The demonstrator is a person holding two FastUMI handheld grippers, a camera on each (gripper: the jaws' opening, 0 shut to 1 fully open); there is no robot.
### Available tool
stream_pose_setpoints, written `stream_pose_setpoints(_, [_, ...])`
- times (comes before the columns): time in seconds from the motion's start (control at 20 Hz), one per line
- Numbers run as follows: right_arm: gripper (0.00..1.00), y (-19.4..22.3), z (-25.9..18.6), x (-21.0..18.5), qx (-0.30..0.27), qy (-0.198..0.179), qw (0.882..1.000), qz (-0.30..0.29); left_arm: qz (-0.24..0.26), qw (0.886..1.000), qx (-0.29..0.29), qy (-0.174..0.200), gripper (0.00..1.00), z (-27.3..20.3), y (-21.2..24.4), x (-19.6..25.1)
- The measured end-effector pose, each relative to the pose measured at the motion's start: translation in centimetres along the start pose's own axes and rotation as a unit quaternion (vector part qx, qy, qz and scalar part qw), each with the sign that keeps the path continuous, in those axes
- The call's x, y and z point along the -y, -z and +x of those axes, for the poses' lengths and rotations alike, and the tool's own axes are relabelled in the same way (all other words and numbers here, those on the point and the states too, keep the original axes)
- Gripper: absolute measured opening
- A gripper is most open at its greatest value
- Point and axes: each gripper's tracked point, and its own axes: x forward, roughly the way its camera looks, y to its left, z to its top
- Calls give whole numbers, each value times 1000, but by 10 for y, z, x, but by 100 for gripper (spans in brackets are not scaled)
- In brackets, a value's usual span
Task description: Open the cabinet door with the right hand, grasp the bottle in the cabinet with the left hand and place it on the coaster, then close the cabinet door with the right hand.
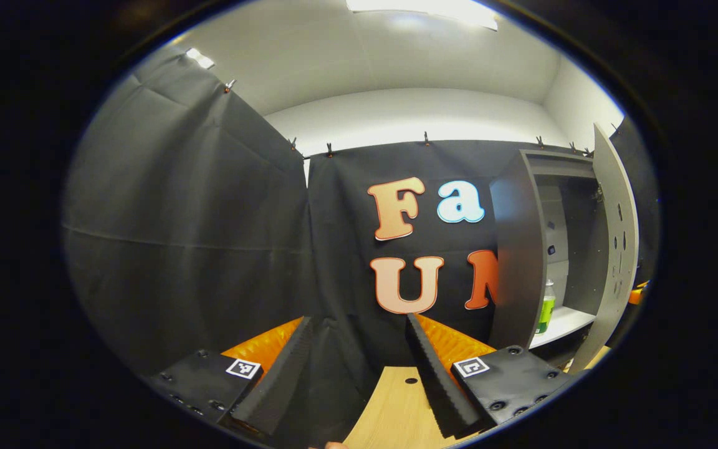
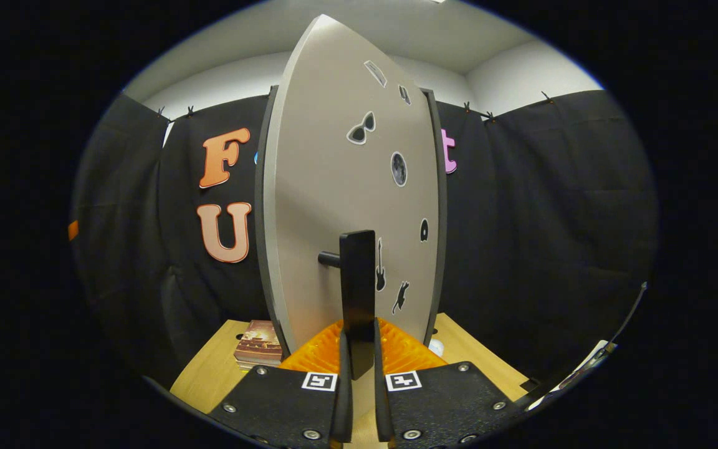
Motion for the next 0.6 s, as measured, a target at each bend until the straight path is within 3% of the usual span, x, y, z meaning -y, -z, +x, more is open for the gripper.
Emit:
stream_pose_setpoints(0.4, [1,1,-10,30,-1,48,999,1,-6,999,2,36,94,10,-1,51])
stream_pose_setpoints(0.6, [1,2,-13,43,-4,59,998,1,-13,998,-1,54,94,9,-4,85])
